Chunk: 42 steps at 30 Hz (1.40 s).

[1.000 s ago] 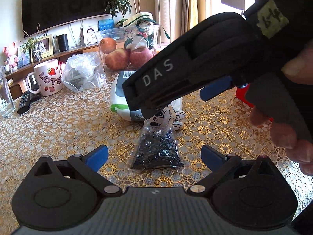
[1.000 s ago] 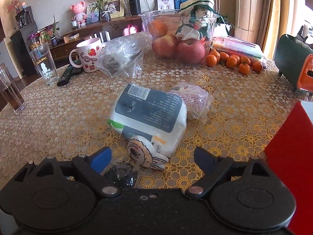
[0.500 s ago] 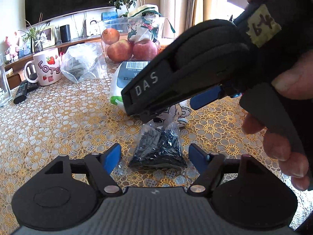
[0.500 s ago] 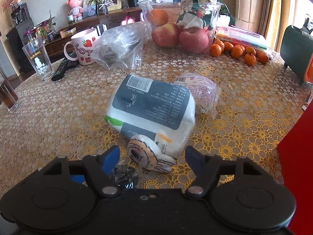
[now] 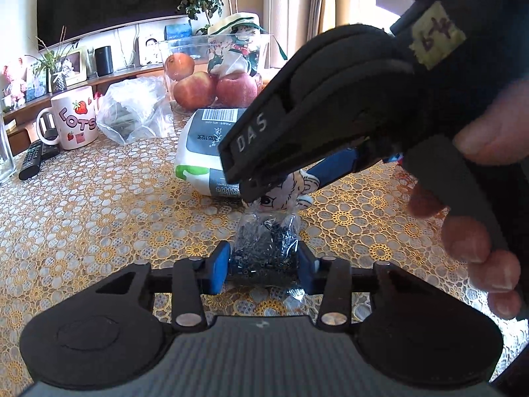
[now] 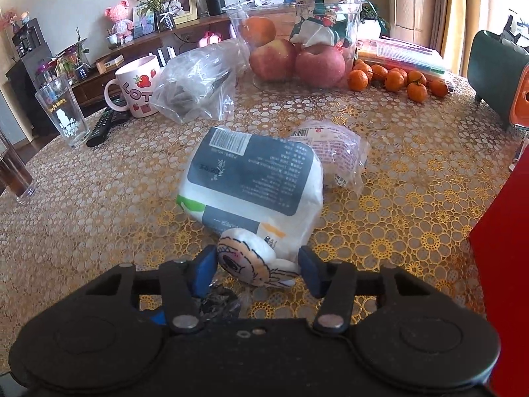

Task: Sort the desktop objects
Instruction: 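Close the left tool on the pellet bag while the right tool grips the white round toy, then carry the pellet bag in the left tool and the white toy in the right tool to the red box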

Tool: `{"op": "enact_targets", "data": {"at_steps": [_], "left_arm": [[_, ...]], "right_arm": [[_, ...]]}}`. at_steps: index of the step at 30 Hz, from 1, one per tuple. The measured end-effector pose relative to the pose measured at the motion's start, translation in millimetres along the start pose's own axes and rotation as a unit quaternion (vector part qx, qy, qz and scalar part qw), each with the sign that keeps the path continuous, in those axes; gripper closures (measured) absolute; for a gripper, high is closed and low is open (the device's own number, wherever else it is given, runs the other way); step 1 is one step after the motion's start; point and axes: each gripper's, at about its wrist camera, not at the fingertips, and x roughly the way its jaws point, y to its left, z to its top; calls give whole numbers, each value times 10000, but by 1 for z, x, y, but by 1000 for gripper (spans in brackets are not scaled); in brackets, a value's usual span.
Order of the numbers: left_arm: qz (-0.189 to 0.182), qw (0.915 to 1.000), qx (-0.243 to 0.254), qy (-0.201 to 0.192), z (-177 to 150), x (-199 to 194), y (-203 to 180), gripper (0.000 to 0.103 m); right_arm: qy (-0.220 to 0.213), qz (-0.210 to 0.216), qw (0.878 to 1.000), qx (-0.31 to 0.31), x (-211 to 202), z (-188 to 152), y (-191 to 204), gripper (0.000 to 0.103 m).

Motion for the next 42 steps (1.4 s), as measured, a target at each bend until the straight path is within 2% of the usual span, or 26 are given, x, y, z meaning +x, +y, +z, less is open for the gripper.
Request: {"op": "enact_targets", "data": {"at_steps": [14, 25, 33, 42], "left_arm": [[-78, 9999, -84, 55, -12, -25, -4, 67], [-53, 9998, -166, 35, -10, -52, -16, 68], [-65, 9995, -301, -98, 6, -78, -27, 68], [-184, 9993, -135, -308, 32, -109, -57, 68]], "right_arm": [[-107, -136, 9996, 237, -37, -15, -24, 50], [-329, -100, 9987, 365, -84, -26, -41, 50], [-586, 61, 9973, 431, -128, -30, -55, 50], [-850, 143, 9951, 486, -176, -41, -74, 50]]}}
